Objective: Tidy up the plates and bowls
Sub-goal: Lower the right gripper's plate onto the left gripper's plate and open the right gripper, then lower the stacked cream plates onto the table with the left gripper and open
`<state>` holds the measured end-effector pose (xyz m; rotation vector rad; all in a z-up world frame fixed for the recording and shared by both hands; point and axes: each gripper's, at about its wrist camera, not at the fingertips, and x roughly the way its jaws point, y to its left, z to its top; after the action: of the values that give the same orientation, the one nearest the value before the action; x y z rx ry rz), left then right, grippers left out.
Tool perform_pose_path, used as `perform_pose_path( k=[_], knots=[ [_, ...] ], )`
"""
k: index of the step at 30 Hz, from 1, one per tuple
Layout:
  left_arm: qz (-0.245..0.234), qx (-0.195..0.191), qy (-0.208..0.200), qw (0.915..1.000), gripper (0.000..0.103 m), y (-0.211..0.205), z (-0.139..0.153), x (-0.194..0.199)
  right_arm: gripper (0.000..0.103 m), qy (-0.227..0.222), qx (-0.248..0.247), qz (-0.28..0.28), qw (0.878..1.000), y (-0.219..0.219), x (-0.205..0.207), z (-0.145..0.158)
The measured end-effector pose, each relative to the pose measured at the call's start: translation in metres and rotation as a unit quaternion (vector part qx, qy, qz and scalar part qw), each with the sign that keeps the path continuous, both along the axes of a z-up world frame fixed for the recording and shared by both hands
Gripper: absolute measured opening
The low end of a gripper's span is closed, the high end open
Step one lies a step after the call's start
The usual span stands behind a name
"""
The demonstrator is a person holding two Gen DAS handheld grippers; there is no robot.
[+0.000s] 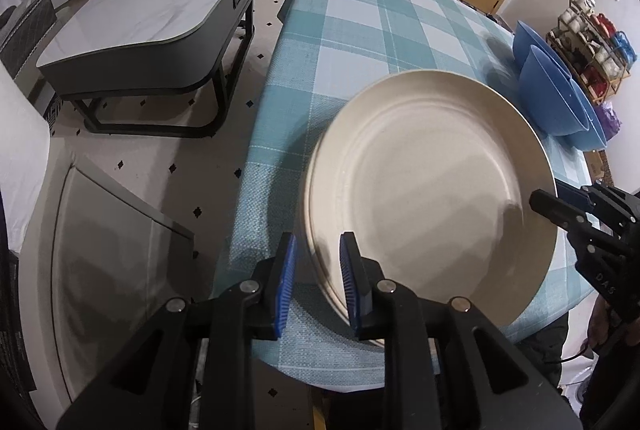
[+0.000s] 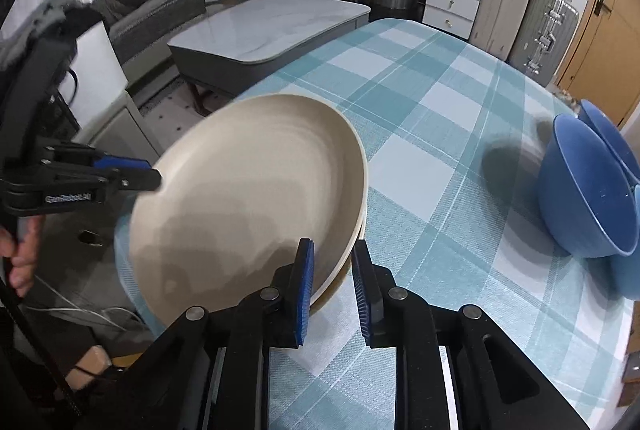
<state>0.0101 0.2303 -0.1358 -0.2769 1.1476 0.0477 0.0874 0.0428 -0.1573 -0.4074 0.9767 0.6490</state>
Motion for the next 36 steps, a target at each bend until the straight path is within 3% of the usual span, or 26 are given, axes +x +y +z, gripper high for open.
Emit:
perform_pose_path(
  k=[1, 8, 14, 21, 24, 36],
  knots=[
    [0.0, 0.001, 0.0, 1.0, 0.021, 0.0, 0.0, -0.001, 0.019, 0.002, 0.002, 0.002, 1.0, 0.0, 0.0, 0.001],
    [0.0, -0.005, 0.004, 1.0, 0.021, 0.0, -0.005, 0.0, 0.019, 0.01, -0.036, 0.018, 0.999, 0.007, 0.005, -0.014],
    [-0.001, 0.0, 0.002, 1.0, 0.021, -0.001, -0.003, 0.0, 0.019, -0.029, -0.076, 0.033, 0.996, 0.012, 0.004, -0.016],
    [0.017, 0.03, -0.019, 0.9992, 0.021, -0.003, 0.003, -0.005, 0.019, -0.051, -0.019, -0.017, 0.998, 0.004, 0.035, 0.006],
    [0.024, 0.024, -0.029, 0.999, 0.021, -0.002, 0.003, -0.007, 0.019, -0.023, -0.006, -0.005, 1.0, 0.012, 0.034, -0.002],
    [0.02, 0.005, -0.023, 0.9995, 0.021, -0.006, -0.005, -0.007, 0.02, -0.019, -0.026, -0.003, 0.999, 0.021, 0.033, -0.016]
  ],
)
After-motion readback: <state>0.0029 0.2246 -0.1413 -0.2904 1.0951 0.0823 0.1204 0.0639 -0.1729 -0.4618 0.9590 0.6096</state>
